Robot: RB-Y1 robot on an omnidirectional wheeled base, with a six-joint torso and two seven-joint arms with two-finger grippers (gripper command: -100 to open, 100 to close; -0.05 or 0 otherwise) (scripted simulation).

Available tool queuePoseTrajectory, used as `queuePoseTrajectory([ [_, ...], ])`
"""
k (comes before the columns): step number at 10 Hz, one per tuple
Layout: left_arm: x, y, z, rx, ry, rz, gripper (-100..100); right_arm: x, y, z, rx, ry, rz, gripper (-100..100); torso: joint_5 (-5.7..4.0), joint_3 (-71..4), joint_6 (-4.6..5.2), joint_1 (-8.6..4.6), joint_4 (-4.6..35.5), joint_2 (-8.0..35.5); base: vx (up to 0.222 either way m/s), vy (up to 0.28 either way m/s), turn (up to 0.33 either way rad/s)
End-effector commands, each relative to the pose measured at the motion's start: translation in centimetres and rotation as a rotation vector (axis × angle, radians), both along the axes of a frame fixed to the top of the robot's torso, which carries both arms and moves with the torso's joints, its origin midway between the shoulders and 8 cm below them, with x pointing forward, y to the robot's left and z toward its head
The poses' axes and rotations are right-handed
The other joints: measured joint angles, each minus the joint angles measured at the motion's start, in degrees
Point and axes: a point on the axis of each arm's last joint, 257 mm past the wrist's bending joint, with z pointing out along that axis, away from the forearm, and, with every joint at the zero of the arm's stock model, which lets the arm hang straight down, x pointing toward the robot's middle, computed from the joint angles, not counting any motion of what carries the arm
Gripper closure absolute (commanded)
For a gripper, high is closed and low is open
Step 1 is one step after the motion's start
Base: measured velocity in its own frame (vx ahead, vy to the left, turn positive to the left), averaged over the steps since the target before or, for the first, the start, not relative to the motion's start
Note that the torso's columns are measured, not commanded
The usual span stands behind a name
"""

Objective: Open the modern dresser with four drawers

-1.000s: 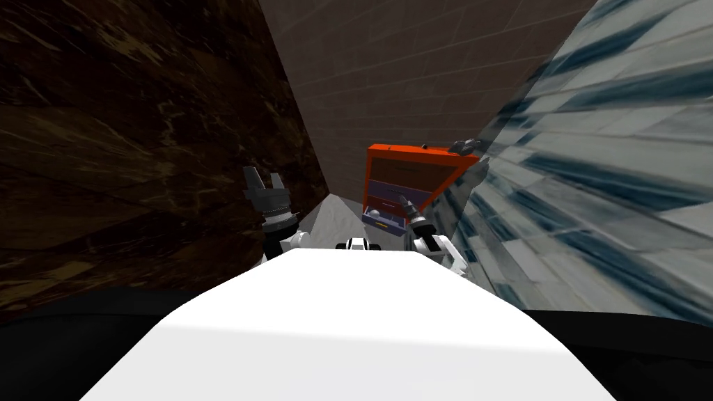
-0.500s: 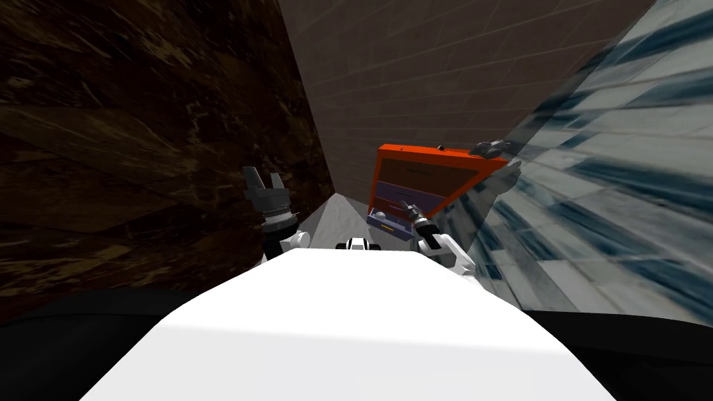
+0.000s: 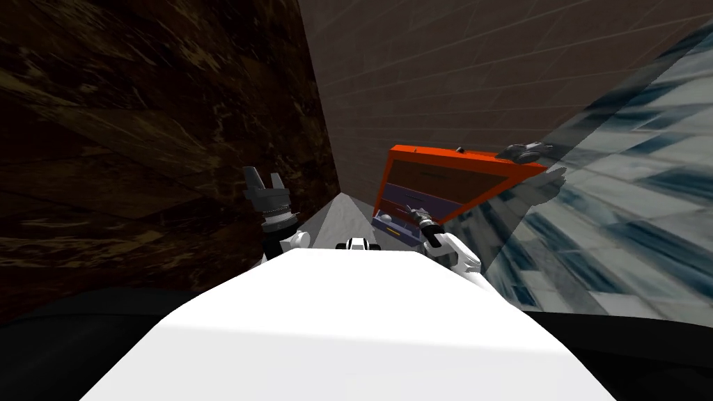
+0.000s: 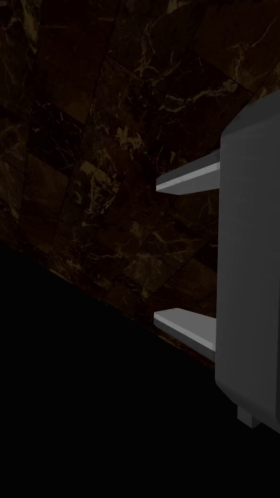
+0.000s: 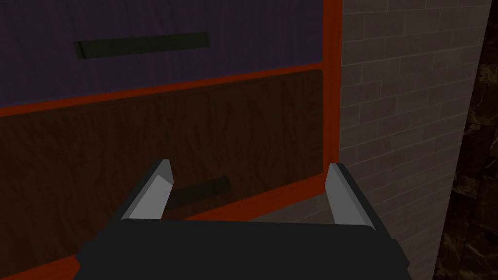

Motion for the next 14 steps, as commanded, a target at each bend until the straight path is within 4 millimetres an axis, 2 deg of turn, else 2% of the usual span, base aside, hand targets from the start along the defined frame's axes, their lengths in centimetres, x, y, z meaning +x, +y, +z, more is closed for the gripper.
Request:
queuePoseTrajectory([
  [1,0.0,0.0,0.0,0.0,0.0,0.0,0,-0.5,-3.8,-1.3,-0.145,0.062,-0.044,-100,-0.01,0.0,0.04,-0.07,0.0,0.1,0.043,0.057,0.136],
  [2,0.0,0.0,0.0,0.0,0.0,0.0,0,-0.8,-6.3,-1.9,-0.233,0.104,-0.075,-100,-0.01,0.0,-0.02,-0.05,0.0,0.0,0.074,0.071,0.238],
  [3,0.0,0.0,0.0,0.0,0.0,0.0,0,-1.1,-6.9,-2.4,-0.244,0.117,-0.085,-100,0.0,0.0,0.0,0.01,0.0,-0.1,0.051,0.058,0.089],
  [4,0.0,0.0,0.0,0.0,0.0,0.0,0,-1.2,-9.2,-2.1,-0.339,0.146,-0.11,-100,0.0,0.0,0.05,-0.03,0.0,0.0,0.027,0.068,0.125],
  [5,0.0,0.0,0.0,0.0,0.0,0.0,0,-1.6,-9.8,-2.7,-0.341,0.16,-0.119,-100,0.01,0.0,-0.01,-0.01,0.0,0.1,0.018,0.048,0.088],
  [6,0.0,0.0,0.0,0.0,0.0,0.0,0,-1.7,-12.0,-2.1,-0.431,0.185,-0.145,-100,-0.02,0.1,0.05,-0.07,0.0,0.1,0.032,0.048,0.154],
  [7,0.0,0.0,0.0,0.0,0.0,0.0,0,-2.1,-12.6,-2.7,-0.438,0.202,-0.154,-100,-0.02,0.0,-0.01,-0.05,0.0,0.0,0.033,0.04,0.074],
  [8,0.0,0.0,0.0,0.0,0.0,0.0,0,-2.5,-15.1,-2.2,-0.526,0.232,-0.186,-100,-0.01,0.0,0.04,-0.07,0.0,0.0,0.034,0.049,0.127],
  [9,0.0,0.0,0.0,0.0,0.0,0.0,0,-2.8,-15.5,-2.5,-0.533,0.241,-0.19,-100,-0.01,0.0,0.0,-0.01,0.0,0.0,0.035,0.039,0.081],
  [10,0.0,0.0,0.0,0.0,0.0,0.0,0,-3.2,-17.9,-1.7,-0.62,0.27,-0.222,-100,0.0,0.0,0.02,-0.04,0.0,0.0,0.043,0.049,0.159],
  [11,0.0,0.0,0.0,0.0,0.0,0.0,0,-3.4,-18.3,-2.0,-0.627,0.278,-0.226,-100,0.0,0.0,-0.01,0.0,0.0,0.0,0.034,0.038,0.074],
  [13,0.0,0.0,0.0,0.0,0.0,0.0,0,-4.7,-23.1,-0.5,-0.797,0.342,-0.29,-100,-0.01,0.0,-0.01,-0.02,0.0,0.0,0.046,0.055,0.162],
  [14,0.0,0.0,0.0,0.0,0.0,0.0,0,-4.8,-23.5,-0.2,-0.806,0.344,-0.296,-100,0.02,0.0,-0.01,0.04,0.0,0.0,0.046,0.045,0.071],
])
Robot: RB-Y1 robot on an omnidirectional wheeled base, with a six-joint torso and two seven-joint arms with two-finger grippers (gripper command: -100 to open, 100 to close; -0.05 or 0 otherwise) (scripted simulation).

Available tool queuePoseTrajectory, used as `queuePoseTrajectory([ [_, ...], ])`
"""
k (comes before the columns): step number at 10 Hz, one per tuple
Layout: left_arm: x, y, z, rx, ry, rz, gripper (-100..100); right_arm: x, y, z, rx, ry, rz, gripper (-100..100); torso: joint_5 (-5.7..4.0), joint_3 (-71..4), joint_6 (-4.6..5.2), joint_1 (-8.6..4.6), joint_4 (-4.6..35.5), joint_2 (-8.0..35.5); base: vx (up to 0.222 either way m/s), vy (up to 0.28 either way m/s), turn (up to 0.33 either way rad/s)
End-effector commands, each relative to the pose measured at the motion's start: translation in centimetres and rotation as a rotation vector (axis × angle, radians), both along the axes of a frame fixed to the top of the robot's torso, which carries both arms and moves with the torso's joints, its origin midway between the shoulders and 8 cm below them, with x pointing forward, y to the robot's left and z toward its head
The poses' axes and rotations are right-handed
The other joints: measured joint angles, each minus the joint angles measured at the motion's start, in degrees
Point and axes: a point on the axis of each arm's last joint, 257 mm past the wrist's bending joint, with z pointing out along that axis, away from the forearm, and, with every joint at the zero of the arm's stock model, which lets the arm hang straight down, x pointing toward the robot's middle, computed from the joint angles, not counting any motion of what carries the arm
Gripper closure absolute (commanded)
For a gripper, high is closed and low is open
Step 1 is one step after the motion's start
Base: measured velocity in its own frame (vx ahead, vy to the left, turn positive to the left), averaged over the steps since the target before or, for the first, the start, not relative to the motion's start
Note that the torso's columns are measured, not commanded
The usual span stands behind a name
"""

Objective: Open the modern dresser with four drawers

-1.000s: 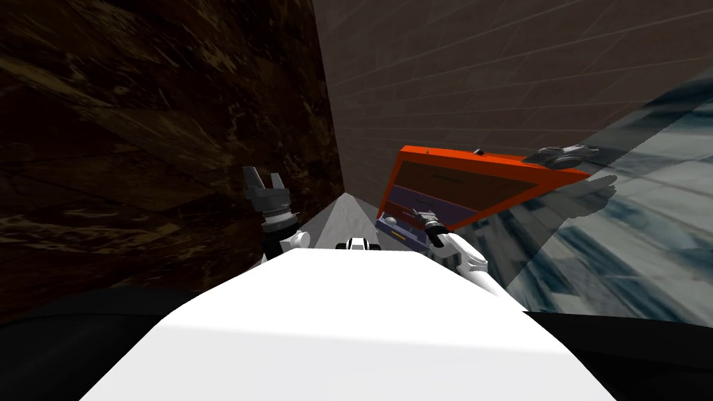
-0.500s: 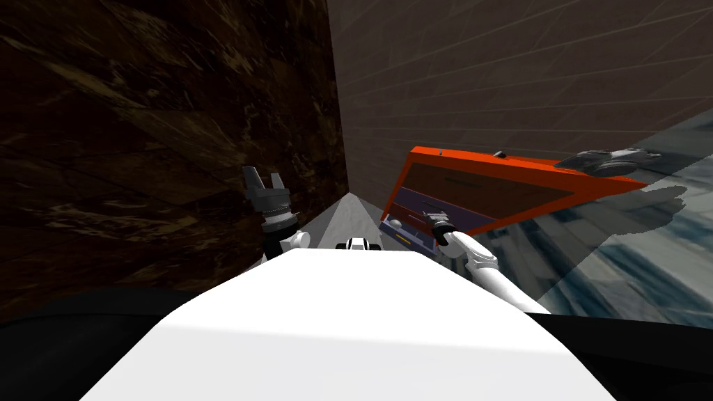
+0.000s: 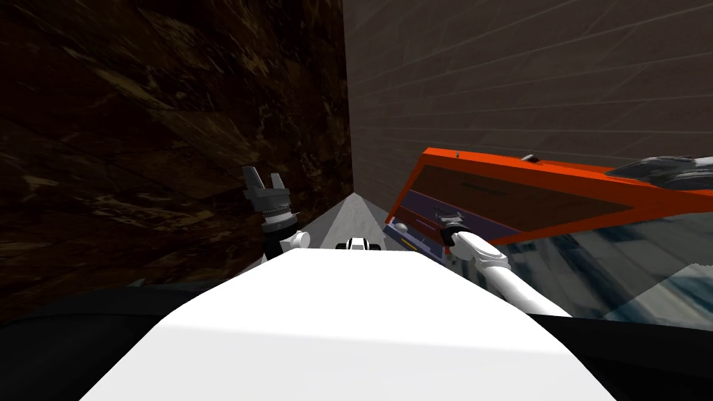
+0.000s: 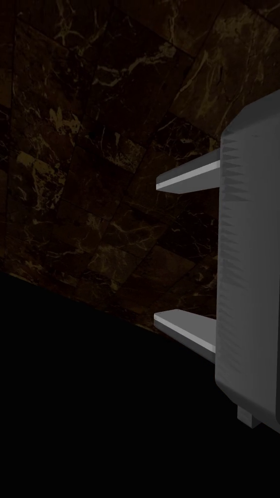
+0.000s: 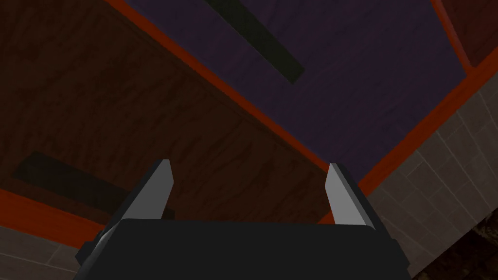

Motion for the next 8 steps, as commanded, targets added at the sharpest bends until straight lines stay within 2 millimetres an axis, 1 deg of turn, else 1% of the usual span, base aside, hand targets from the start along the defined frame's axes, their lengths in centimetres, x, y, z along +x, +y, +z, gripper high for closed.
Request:
queuePoseTrajectory([
  [1,0.0,0.0,0.0,0.0,0.0,0.0,0,-1.2,-4.4,2.3,-0.149,0.05,-0.058,-100,-0.01,0.0,0.05,-0.07,0.0,0.0,0.047,0.045,0.11],
  [2,0.0,0.0,0.0,0.0,0.0,0.0,0,-1.2,-4.4,2.3,-0.149,0.05,-0.058,-100,-0.02,0.0,0.02,-0.09,0.0,0.1,0.039,0.033,0.063],
  [4,0.0,0.0,0.0,0.0,0.0,0.0,0,-2.4,-8.4,5.0,-0.308,0.1,-0.115,-100,-0.03,0.0,0.01,-0.09,0.0,0.1,0.048,0.04,0.139],
  [6,0.0,0.0,0.0,0.0,0.0,0.0,0,-3.5,-11.6,8.0,-0.446,0.139,-0.163,-100,0.01,0.0,0.0,0.02,0.0,0.0,0.064,0.062,0.186],
  [7,0.0,0.0,0.0,0.0,0.0,0.0,0,-3.5,-11.6,8.0,-0.446,0.139,-0.164,-100,0.0,0.0,0.03,-0.01,0.0,0.0,0.041,0.035,0.024],
  [8,0.0,0.0,0.0,0.0,0.0,0.0,0,-4.0,-12.8,9.4,-0.506,0.155,-0.185,-100,-0.04,0.1,0.05,-0.13,0.0,0.1,0.029,0.028,0.057],
])
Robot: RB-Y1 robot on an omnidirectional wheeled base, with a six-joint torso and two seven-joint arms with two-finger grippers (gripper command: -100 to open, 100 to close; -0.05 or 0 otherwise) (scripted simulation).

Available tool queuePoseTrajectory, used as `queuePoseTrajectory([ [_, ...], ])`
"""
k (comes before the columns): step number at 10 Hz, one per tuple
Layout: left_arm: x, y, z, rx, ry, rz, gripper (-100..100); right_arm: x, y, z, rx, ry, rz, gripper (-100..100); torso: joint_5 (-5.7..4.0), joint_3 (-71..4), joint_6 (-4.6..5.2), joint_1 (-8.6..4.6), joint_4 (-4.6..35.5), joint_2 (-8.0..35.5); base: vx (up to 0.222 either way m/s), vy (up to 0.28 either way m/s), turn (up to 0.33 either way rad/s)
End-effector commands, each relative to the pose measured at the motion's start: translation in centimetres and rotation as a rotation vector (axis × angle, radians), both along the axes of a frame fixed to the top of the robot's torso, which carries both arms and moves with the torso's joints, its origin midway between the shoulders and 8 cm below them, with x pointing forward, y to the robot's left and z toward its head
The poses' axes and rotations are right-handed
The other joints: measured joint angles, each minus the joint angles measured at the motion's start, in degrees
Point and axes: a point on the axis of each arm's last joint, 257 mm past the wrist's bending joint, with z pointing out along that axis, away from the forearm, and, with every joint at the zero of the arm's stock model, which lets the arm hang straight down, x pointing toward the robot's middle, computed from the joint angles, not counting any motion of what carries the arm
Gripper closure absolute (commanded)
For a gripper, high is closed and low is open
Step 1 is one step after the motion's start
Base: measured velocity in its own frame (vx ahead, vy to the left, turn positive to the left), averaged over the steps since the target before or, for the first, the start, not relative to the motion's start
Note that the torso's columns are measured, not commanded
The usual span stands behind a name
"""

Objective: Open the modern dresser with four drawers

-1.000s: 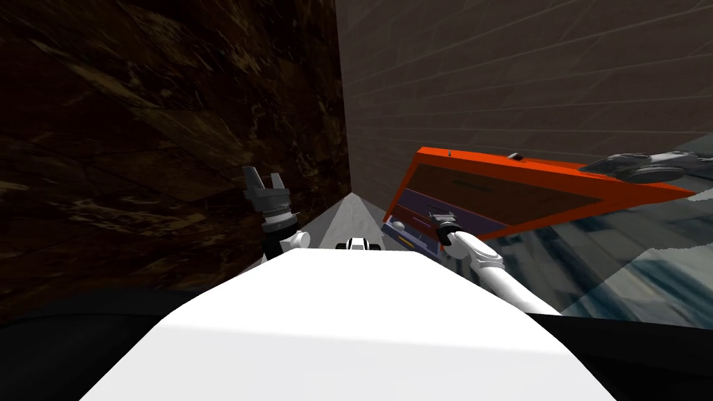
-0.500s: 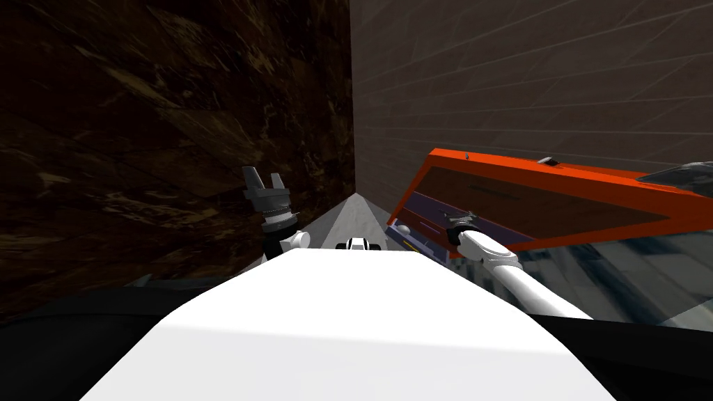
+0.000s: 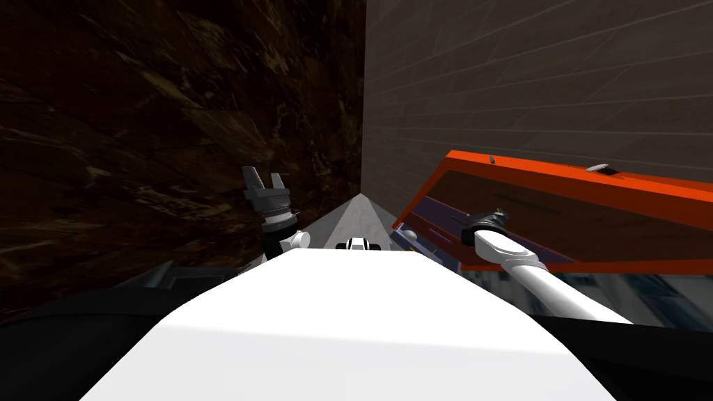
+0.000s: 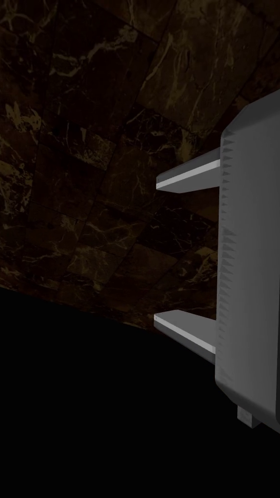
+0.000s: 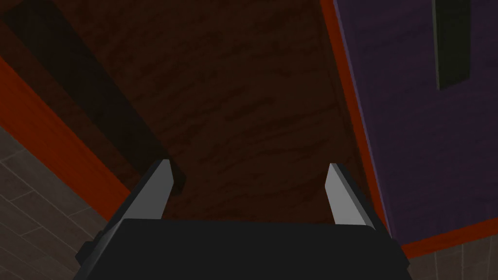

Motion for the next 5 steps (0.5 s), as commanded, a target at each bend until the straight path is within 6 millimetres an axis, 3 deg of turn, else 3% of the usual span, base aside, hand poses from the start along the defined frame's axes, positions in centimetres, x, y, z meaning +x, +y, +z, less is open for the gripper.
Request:
queuePoseTrajectory([
  [1,0.0,0.0,0.0,0.0,0.0,0.0,0,-0.6,-2.7,3.0,-0.127,0.036,-0.044,-100,-0.01,0.0,-0.04,-0.02,0.0,0.0,0.041,0.031,0.109],
  [4,0.0,0.0,0.0,0.0,0.0,0.0,0,-1.5,-4.9,6.6,-0.258,0.068,-0.087,-100,0.03,0.0,-0.03,0.09,0.0,-0.1,0.037,0.034,0.106],
  [5,0.0,0.0,0.0,0.0,0.0,0.0,0,-1.2,-4.5,5.5,-0.227,0.06,-0.075,-100,0.03,0.0,-0.04,0.08,0.0,-0.1,0.019,0.012,0.024],
])
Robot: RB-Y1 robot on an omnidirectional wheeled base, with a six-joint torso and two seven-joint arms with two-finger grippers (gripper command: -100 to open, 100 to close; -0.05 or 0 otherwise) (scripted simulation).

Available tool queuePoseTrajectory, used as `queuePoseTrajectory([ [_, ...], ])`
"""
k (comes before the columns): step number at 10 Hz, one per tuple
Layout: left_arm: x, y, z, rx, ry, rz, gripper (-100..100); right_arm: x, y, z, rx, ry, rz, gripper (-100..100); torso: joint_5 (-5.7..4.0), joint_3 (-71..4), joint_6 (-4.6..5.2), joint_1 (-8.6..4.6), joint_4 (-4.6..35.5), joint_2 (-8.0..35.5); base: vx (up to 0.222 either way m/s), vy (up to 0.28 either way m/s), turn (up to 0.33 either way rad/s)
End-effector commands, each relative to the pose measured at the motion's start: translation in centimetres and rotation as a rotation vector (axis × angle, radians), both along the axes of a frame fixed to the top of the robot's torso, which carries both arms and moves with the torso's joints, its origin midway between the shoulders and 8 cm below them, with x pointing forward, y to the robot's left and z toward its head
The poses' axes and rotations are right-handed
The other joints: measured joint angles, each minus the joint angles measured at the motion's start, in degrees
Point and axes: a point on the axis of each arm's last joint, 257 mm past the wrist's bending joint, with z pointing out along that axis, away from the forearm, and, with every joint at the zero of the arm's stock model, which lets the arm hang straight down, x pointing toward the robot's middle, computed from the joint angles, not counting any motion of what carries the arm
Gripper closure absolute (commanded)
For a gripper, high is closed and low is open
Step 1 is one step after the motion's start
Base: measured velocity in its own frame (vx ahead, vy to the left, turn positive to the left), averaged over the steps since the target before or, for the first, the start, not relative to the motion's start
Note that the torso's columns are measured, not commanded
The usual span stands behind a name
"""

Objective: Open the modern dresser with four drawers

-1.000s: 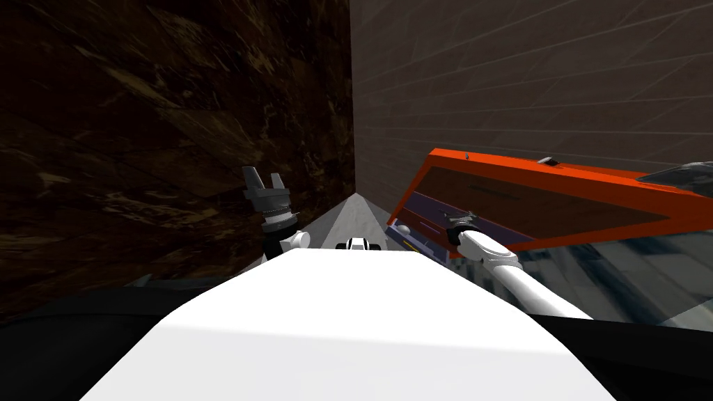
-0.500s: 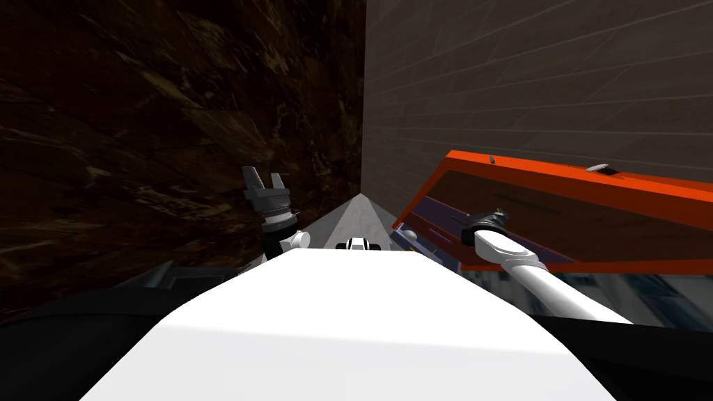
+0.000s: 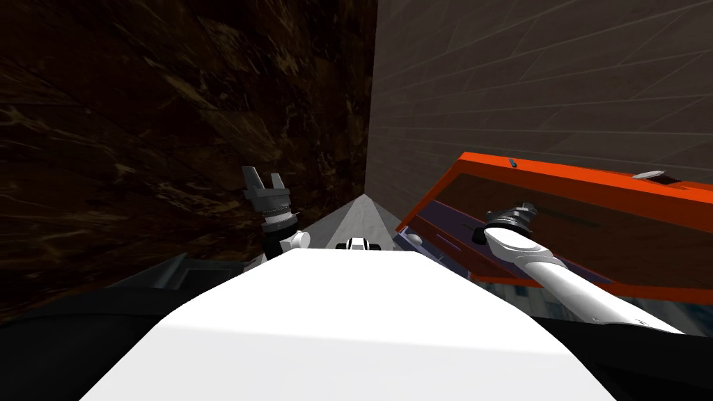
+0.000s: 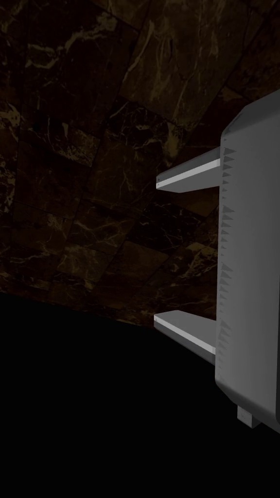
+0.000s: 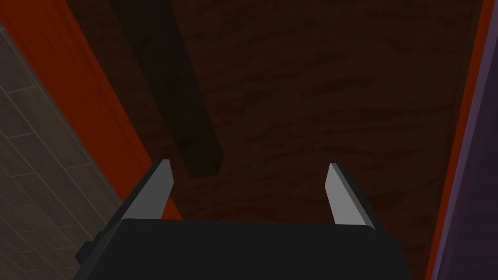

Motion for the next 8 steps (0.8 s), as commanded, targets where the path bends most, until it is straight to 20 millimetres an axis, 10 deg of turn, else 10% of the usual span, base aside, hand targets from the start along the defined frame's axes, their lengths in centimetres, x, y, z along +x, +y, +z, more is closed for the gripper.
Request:
queuePoseTrajectory([
  [1,0.0,0.0,0.0,0.0,0.0,0.0,0,-0.04,-0.08,0.17,-0.007,0.001,-0.003,-100,-0.03,0.0,0.04,-0.08,0.0,0.1,0.0,0.0,0.0],
  [2,0.0,0.0,0.0,0.0,0.0,0.0,0,-0.03,-0.07,0.16,-0.006,0.001,-0.003,100,-0.04,0.1,0.03,-0.1,0.0,0.1,0.0,0.0,0.0],
  [8,0.0,-0.01,0.0,0.0,0.0,0.0,0,0.5,0.25,0.73,-0.009,0.001,0.017,100,0.0,0.0,0.01,0.0,0.0,0.0,-0.095,0.135,-0.039],
])
